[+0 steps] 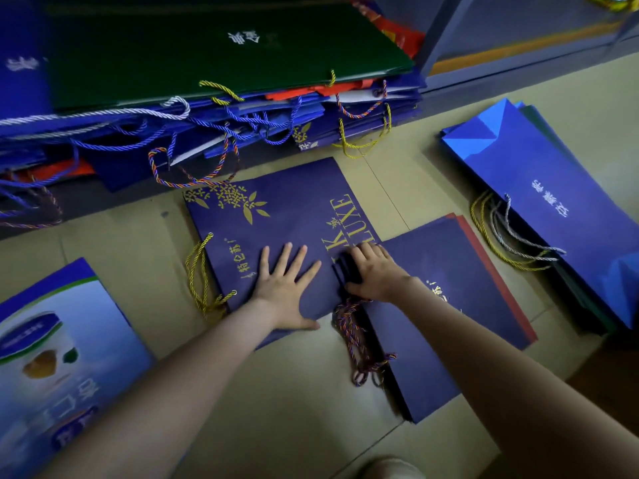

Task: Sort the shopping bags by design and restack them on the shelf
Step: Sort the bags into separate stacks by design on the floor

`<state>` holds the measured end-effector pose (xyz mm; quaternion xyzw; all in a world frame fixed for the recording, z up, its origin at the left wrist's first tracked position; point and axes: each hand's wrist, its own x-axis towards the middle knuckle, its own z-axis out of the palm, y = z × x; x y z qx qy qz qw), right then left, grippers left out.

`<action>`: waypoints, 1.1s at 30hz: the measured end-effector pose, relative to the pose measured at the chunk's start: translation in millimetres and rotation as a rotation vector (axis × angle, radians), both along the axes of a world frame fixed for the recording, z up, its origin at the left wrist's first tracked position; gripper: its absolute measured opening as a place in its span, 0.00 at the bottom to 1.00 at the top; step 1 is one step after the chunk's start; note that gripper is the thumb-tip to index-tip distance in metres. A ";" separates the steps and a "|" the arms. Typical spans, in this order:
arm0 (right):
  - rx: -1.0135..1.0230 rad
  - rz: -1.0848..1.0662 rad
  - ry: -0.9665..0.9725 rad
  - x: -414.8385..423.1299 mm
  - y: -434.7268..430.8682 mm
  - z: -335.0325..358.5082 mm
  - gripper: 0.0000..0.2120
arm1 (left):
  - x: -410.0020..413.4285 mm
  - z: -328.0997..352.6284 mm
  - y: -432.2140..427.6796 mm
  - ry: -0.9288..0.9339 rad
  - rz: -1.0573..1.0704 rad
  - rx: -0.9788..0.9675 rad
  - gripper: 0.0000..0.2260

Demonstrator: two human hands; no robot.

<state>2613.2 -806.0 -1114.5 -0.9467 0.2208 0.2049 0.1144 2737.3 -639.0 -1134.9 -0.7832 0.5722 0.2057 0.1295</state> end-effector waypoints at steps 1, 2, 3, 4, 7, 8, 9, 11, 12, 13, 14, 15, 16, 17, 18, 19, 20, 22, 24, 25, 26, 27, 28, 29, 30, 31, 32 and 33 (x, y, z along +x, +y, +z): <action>-0.011 -0.006 -0.021 -8.7 2.8 -3.8 0.32 | -3.9 -2.4 0.0 -0.016 0.000 0.010 0.51; -0.025 -0.004 -0.045 -16.4 6.7 -7.4 0.30 | -5.6 -4.1 0.5 -0.030 0.015 0.008 0.51; -0.044 0.005 -0.081 -24.5 9.6 -11.6 0.28 | -6.4 -4.8 0.6 -0.037 0.032 0.001 0.50; -0.059 0.002 -0.119 -34.6 11.0 -16.0 0.26 | -8.7 -5.2 -0.5 -0.037 0.044 -0.004 0.49; -0.110 -0.024 -0.113 -59.9 12.2 -20.4 0.23 | -14.5 -5.6 -2.1 -0.051 0.064 -0.012 0.46; -0.122 -0.029 -0.105 -66.8 12.3 -20.6 0.24 | -16.2 -5.1 -2.1 -0.058 0.071 -0.012 0.46; -0.129 -0.036 -0.084 -72.8 12.8 -20.3 0.24 | -17.7 -4.2 -2.2 -0.063 0.075 -0.009 0.45; -0.128 -0.022 0.016 -84.0 15.9 -17.3 0.26 | -21.6 -1.2 -1.6 -0.070 0.069 0.005 0.43; -0.142 -0.015 0.046 -89.7 16.3 -16.8 0.27 | -24.3 -0.2 -0.4 -0.072 0.066 0.007 0.42; -0.158 -0.009 0.052 -95.0 16.3 -17.4 0.27 | -27.1 0.6 0.8 -0.071 0.066 0.003 0.40; -0.161 -0.003 0.046 -98.1 16.8 -17.4 0.28 | -29.6 1.1 2.1 -0.071 0.061 0.000 0.39; -0.146 0.003 0.046 -99.5 17.2 -16.8 0.30 | -31.4 2.1 3.2 -0.069 0.052 -0.007 0.38; -0.123 0.005 0.057 -99.0 17.3 -16.1 0.32 | -32.4 3.2 3.8 -0.065 0.039 -0.016 0.37; -0.108 0.016 0.075 -97.1 17.7 -15.6 0.33 | -32.7 4.7 4.2 -0.057 0.027 -0.023 0.37; -0.109 0.040 0.091 -93.7 19.4 -14.1 0.33 | -32.5 6.2 4.9 -0.043 0.016 -0.024 0.36; -0.126 0.067 0.074 -89.3 21.2 -12.3 0.31 | -30.9 9.3 5.6 -0.021 0.006 -0.032 0.36; -0.143 0.091 0.013 -83.9 22.1 -10.9 0.27 | -27.7 12.3 7.0 0.004 0.001 -0.055 0.36; -0.172 0.083 -0.197 -66.2 22.8 -3.1 0.20 | -15.0 19.2 10.5 0.027 0.020 -0.189 0.36; -0.194 0.022 -0.416 -37.2 20.5 11.6 0.17 | 6.4 32.8 11.1 -0.075 0.059 -0.412 0.36; -0.209 0.005 -0.478 -18.1 17.5 20.4 0.17 | 21.2 42.6 8.9 -0.163 0.094 -0.500 0.37; -0.233 -0.005 -0.524 3.8 14.1 28.9 0.20 | 38.9 54.2 5.0 -0.258 0.133 -0.569 0.37; -0.257 -0.004 -0.565 26.9 10.6 37.7 0.22 | 59.2 67.3 0.3 -0.355 0.166 -0.613 0.37; -0.270 0.007 -0.609 50.9 7.8 47.5 0.24 | 80.2 81.4 -3.7 -0.454 0.190 -0.645 0.37; -0.270 0.022 -0.648 75.5 6.1 58.2 0.26 | 100.9 97.1 -6.8 -0.544 0.215 -0.665 0.37; -0.270 0.036 -0.690 99.5 5.6 69.8 0.29 | 120.3 111.4 -9.3 -0.624 0.251 -0.668 0.37; -0.273 0.050 -0.734 122.7 5.4 81.2 0.31 | 138.2 124.2 -10.4 -0.691 0.300 -0.644 0.36; -0.281 0.060 -0.772 143.7 6.5 91.6 0.32 | 154.1 134.9 -10.1 -0.749 0.356 -0.589 0.36; -0.289 0.065 -0.787 162.3 8.5 100.9 0.33 | 168.1 142.4 -9.4 -0.791 0.398 -0.512 0.35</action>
